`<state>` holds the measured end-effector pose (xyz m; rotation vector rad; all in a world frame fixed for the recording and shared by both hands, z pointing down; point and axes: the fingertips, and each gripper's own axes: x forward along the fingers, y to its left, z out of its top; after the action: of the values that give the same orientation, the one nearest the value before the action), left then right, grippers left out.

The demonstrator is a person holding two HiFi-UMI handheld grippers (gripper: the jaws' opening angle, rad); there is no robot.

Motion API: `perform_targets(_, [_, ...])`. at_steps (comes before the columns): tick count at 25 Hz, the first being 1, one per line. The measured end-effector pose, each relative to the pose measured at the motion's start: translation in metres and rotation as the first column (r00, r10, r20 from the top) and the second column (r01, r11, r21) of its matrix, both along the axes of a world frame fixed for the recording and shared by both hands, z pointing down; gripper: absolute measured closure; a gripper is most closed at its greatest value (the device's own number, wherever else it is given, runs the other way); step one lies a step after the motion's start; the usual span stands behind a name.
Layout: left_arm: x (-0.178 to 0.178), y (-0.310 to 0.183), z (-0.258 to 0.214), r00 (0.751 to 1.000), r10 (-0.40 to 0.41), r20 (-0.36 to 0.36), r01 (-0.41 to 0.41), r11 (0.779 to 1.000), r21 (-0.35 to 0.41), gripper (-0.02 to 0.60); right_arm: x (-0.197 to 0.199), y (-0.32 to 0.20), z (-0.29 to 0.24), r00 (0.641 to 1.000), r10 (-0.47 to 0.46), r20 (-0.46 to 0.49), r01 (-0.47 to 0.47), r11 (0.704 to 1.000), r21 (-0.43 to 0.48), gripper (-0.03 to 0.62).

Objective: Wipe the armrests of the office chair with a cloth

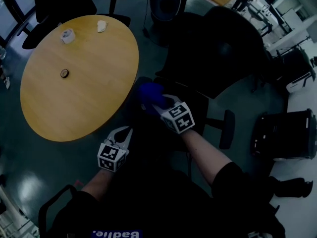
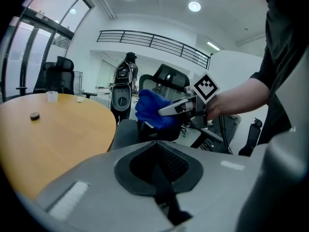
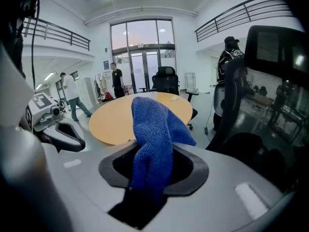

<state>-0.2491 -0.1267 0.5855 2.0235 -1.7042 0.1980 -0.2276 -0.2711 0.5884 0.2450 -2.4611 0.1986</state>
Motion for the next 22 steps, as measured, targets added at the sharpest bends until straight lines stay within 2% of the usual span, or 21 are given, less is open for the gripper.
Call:
perform_targets(6, [-0.012,-0.02,0.048,0.995,0.096,-0.031,-0.097,0.995,-0.034,0.561,-0.042,0.051,0.022,0.99,-0.12,-0.068,0.12,0.993,-0.007,0.442])
perform_targets(10, [-0.015,-0.028,0.07,0.99,0.136,-0.045,-0.139,0.988,-0.06,0.561,-0.053,0.066,0.039,0.978,-0.168,-0.119,0.169,0.986,-0.005,0.442])
perform_targets(18, [-0.014,-0.039,0.085,0.985,0.158,-0.068,-0.163,0.984,-0.07,0.561,-0.066,0.053,0.051,0.966,-0.205,-0.156,0.209,0.978,0.014,0.442])
perform_targets(22, [-0.012,-0.041,0.083,0.983,0.164,-0.08,-0.169,0.984,-0.059,0.561,-0.068,0.006,0.051,0.974,-0.141,-0.175,0.153,0.987,0.056,0.442])
